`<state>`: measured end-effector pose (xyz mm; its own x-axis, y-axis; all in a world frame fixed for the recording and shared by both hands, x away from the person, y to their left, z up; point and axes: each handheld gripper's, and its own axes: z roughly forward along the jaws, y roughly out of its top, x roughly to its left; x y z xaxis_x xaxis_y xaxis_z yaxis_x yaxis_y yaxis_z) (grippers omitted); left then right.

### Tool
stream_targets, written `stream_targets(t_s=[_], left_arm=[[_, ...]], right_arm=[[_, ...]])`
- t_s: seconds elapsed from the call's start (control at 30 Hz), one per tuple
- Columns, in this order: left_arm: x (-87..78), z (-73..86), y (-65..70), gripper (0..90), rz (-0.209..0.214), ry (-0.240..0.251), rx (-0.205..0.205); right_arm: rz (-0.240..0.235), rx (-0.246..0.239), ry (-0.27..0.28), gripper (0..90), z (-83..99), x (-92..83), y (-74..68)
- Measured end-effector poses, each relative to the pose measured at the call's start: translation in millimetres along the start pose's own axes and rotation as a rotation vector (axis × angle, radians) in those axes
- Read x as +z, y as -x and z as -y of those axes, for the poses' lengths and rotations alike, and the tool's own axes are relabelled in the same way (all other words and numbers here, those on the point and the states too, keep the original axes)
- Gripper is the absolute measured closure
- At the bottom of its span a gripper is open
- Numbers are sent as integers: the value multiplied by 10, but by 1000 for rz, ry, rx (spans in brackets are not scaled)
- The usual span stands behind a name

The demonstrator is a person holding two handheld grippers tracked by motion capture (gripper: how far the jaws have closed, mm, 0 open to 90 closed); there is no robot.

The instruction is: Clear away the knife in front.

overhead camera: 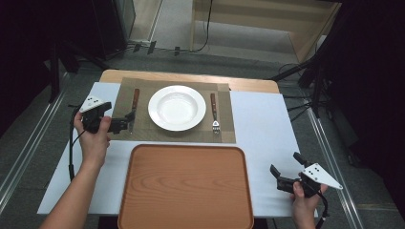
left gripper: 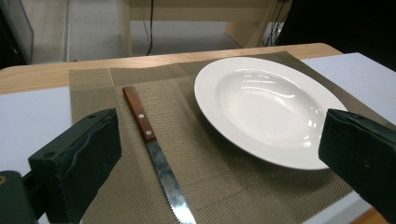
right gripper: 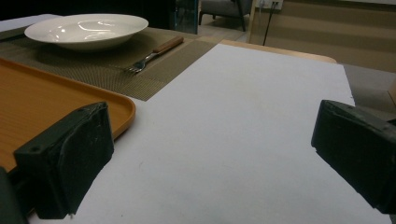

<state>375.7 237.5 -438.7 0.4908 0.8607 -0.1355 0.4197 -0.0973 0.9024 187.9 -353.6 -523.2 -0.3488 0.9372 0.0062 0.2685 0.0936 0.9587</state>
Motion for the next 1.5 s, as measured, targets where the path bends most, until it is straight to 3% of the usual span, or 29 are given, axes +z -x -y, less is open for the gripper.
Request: stream_targets(t_s=[0.17,0.47,0.53,0.63,0.77,1.03,1.17,1.4,1.5], left_arm=[[157,-72,-4,0,5,-16,-13],[401,-213,-96,0,-17,-86,-11],[452,-243,-131,60,-41,-100,-20],[510,-273,-181,65,-43,-118,-40],[661,-360,-272,191,-138,-211,-70],[890,-346,-418,340,-158,-303,-133],[992,-332,-439,392,-163,-340,-132],[1179,-311,-433,459,-194,-430,-92],[1219,-300,-436,495,-196,-433,-101]], right_arm=[[1,-1,-1,0,0,2,1],[2,12,0,0,1,2,5],[2,10,-1,0,1,3,7],[3,10,0,0,0,2,7],[3,9,-2,0,1,3,5],[4,1,-5,0,0,12,1],[6,-2,-7,0,0,16,-3],[7,-2,-7,0,0,17,-3],[7,-2,-7,0,0,17,-3]])
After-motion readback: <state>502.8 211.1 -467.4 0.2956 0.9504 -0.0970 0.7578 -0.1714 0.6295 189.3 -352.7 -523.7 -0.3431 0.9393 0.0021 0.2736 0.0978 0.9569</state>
